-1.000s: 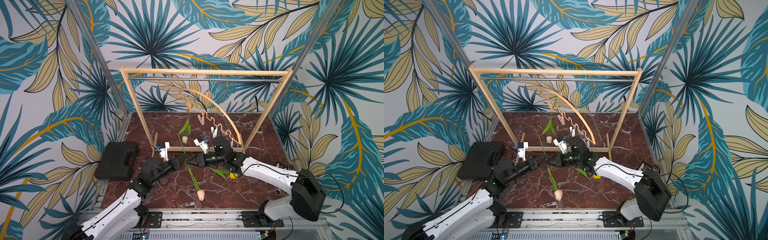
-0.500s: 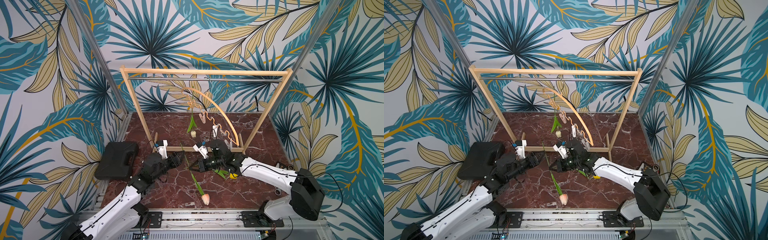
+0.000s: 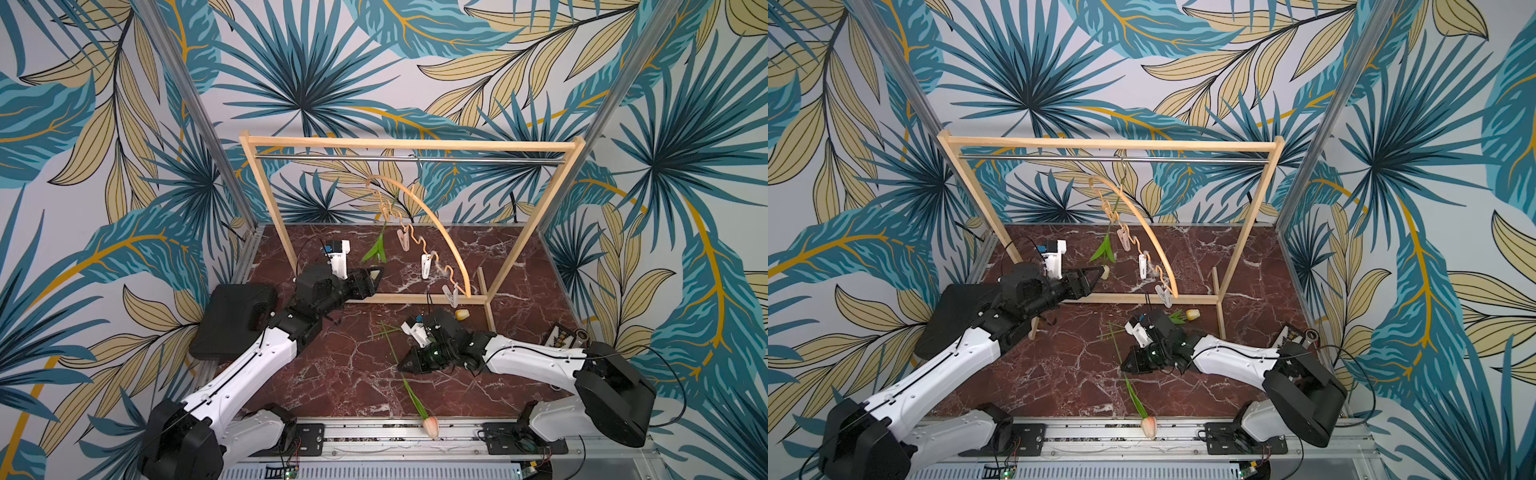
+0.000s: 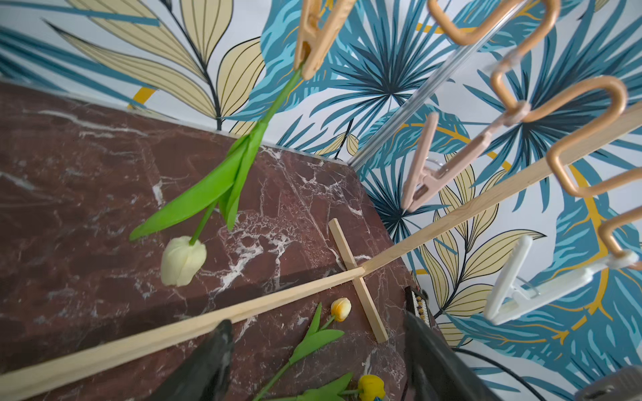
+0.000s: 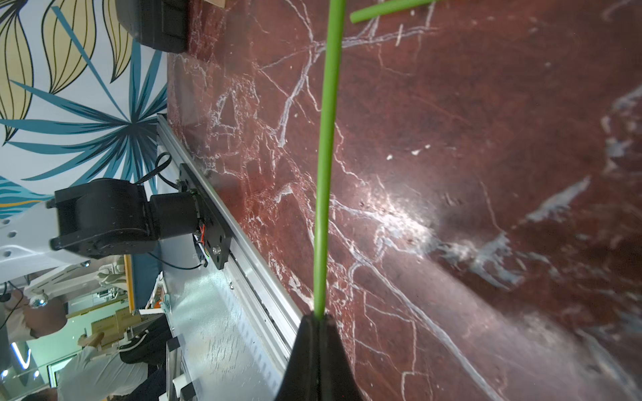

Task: Dry the flowers on a clothes hanger
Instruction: Pick up the flower at the center of the board, then open the clamp at the hanger.

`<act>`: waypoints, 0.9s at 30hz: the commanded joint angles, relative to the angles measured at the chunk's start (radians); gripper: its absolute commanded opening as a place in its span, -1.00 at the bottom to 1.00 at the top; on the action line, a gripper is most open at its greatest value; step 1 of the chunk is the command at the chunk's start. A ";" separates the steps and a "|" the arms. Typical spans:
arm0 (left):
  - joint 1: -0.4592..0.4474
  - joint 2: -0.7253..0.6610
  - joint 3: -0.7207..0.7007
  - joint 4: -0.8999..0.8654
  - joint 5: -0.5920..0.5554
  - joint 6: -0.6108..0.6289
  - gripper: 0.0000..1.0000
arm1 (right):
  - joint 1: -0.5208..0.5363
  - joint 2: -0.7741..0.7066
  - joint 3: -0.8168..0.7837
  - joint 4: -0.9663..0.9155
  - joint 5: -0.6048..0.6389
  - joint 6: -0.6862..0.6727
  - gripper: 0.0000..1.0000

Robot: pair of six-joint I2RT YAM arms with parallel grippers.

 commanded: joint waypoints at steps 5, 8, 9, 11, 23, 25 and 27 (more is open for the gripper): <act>0.005 0.128 0.173 0.045 0.158 0.113 0.56 | -0.061 -0.145 -0.098 0.036 0.116 0.072 -1.00; 0.003 0.167 0.212 0.064 0.210 0.128 0.54 | -0.146 -0.263 -0.143 0.020 0.143 0.100 -1.00; 0.002 0.178 0.226 0.070 0.214 0.132 0.53 | -0.181 -0.305 -0.152 0.010 0.143 0.104 -1.00; 0.002 0.192 0.244 0.082 0.228 0.141 0.54 | -0.237 -0.374 -0.150 -0.023 0.140 0.092 -1.00; 0.002 0.277 0.388 0.069 0.264 0.209 0.50 | -0.379 -0.382 0.099 -0.207 0.053 -0.052 -1.00; 0.002 0.292 0.404 0.070 0.271 0.205 0.46 | -0.387 -0.363 0.139 -0.223 0.044 -0.069 -1.00; 0.000 0.306 0.415 0.074 0.270 0.203 0.38 | -0.395 -0.347 0.169 -0.226 0.028 -0.078 -1.00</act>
